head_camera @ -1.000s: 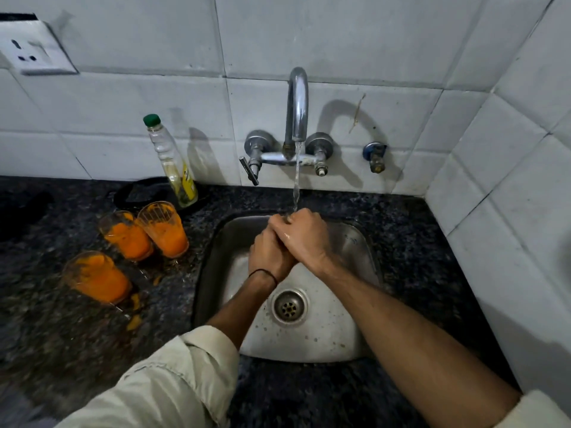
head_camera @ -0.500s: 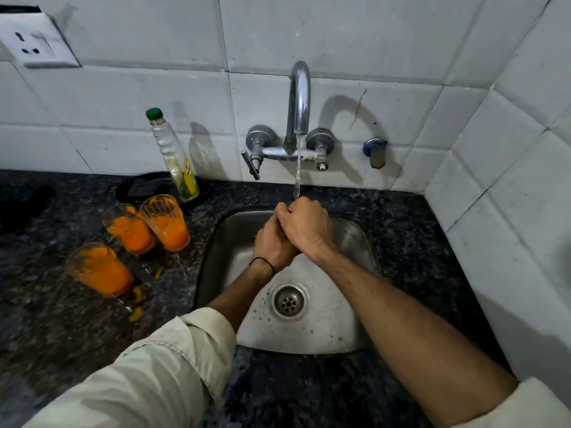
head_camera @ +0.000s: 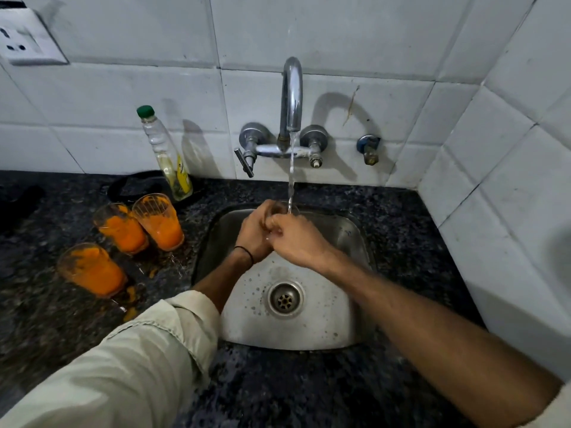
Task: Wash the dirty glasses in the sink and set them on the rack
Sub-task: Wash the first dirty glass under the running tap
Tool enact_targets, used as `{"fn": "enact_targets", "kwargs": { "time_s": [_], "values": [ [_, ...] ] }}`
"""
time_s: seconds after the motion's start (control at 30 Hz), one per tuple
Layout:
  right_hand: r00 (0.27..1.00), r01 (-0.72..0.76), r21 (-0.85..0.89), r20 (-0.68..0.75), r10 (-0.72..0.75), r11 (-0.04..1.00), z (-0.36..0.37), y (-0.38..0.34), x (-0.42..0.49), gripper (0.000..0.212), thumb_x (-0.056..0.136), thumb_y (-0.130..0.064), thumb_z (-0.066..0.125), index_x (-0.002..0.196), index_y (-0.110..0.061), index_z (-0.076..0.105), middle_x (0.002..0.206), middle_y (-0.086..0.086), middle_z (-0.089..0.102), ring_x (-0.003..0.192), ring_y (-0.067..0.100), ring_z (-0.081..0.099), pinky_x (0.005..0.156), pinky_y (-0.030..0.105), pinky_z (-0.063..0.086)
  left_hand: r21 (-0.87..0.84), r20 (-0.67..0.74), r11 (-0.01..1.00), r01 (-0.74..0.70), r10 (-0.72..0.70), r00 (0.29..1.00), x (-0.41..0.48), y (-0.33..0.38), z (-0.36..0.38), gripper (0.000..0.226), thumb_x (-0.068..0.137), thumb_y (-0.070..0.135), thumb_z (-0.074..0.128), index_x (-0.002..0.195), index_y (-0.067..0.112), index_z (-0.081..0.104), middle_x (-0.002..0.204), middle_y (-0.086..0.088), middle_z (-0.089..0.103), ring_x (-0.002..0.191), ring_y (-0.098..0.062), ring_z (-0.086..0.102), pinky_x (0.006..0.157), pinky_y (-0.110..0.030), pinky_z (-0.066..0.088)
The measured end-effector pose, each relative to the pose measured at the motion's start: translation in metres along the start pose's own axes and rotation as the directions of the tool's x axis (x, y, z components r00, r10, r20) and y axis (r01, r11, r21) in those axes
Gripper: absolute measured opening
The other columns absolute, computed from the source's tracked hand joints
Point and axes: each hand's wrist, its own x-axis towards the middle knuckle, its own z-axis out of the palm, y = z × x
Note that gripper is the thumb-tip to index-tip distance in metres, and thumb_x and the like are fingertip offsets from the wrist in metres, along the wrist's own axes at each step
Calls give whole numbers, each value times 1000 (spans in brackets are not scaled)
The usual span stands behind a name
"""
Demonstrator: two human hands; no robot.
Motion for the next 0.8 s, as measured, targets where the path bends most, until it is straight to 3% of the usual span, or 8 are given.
{"fn": "enact_targets", "kwargs": {
  "time_s": [0.1, 0.2, 0.33, 0.43, 0.53, 0.63, 0.7, 0.8],
  "values": [
    [915, 397, -449, 269, -302, 801, -23, 40, -1, 45, 86, -4, 52, 126, -23, 61, 130, 2, 62, 124, 21, 54, 111, 39, 32, 61, 162, 998, -21, 11, 987, 0, -2, -10, 52, 57, 16, 82, 104, 24, 61, 98, 8, 68, 91, -10, 65, 81, -30, 54],
    [849, 523, -613, 439, -295, 592, -32, 49, 11, 46, 86, -7, 57, 128, -23, 59, 138, 0, 57, 135, 21, 45, 121, 43, 17, 88, 248, 996, -23, 0, 969, 0, 2, -2, 66, 54, 13, 83, 114, 28, 59, 105, 10, 66, 95, -5, 64, 81, -21, 52],
    [969, 133, -339, 243, -50, 931, -16, 19, 18, 22, 93, -15, 55, 114, -18, 61, 102, 0, 56, 106, 23, 58, 87, 34, 41, 19, 158, 999, -45, 41, 987, 1, 11, 5, 43, 68, 13, 82, 103, 24, 60, 98, 10, 68, 92, 3, 63, 79, -16, 52],
    [980, -191, 45, -46, 193, 981, 11, 6, 14, 18, 92, -8, 55, 104, -14, 67, 90, 0, 55, 87, 20, 59, 70, 28, 39, 66, 108, 997, -36, 29, 994, 2, 7, 3, 29, 82, 8, 68, 90, 31, 53, 86, 13, 62, 81, 8, 58, 72, -17, 44],
    [993, 54, -33, -103, -57, 998, 22, 26, -2, 28, 83, -1, 54, 103, -15, 68, 102, 4, 65, 97, 25, 65, 75, 34, 50, 73, 152, 997, 19, -30, 988, 2, 7, -5, 45, 70, 4, 76, 105, 27, 59, 98, 12, 65, 92, -2, 59, 84, -23, 47],
    [908, 418, -421, 177, -379, 805, -5, 65, 0, 57, 79, 6, 57, 128, -23, 64, 136, 2, 60, 123, 21, 56, 111, 44, 37, 139, 228, 987, 75, -106, 968, -5, 12, -13, 69, 62, 2, 82, 123, 21, 58, 108, 13, 59, 97, -3, 56, 85, -15, 42],
    [858, 513, -542, 349, -377, 666, -19, 66, 7, 57, 81, 1, 60, 132, -25, 60, 142, 0, 55, 134, 19, 47, 122, 44, 18, 156, 302, 983, 95, -139, 943, -6, 17, -7, 71, 62, 0, 82, 126, 20, 57, 109, 9, 62, 97, -6, 59, 79, -10, 42],
    [926, 339, -476, 321, -198, 811, -15, 42, 21, 32, 87, -12, 62, 118, -18, 61, 125, 3, 60, 122, 24, 53, 108, 39, 36, 214, 215, 927, 307, -351, 911, 5, 30, 12, 43, 72, 3, 81, 109, 0, 61, 96, -13, 67, 87, -22, 62, 69, -15, 43]
  ]
}}
